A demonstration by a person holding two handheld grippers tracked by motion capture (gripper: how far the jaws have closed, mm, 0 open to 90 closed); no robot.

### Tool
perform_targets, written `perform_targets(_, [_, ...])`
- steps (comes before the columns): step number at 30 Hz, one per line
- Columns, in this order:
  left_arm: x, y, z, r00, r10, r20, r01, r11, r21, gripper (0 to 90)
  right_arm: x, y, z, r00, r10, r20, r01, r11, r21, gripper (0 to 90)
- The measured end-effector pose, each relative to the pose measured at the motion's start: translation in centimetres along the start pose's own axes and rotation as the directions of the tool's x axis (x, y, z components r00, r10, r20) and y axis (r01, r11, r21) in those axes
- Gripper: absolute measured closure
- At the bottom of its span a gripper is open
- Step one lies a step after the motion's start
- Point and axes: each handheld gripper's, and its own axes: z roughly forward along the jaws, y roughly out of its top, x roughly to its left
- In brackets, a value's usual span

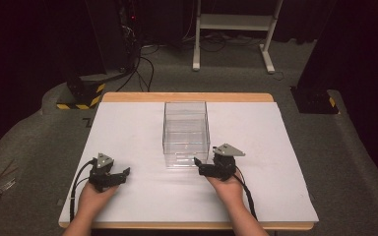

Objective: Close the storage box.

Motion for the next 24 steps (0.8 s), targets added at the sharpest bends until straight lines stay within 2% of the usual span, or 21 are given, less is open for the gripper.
perform_targets(24, [0.0, 0.0, 0.0, 1.0000, 0.000, 0.001, 0.000, 1.0000, 0.002, 24.9, -0.8, 1.0, 1.5, 0.9993, 0.016, 0.032, -0.016, 0.9999, -0.001, 13.1])
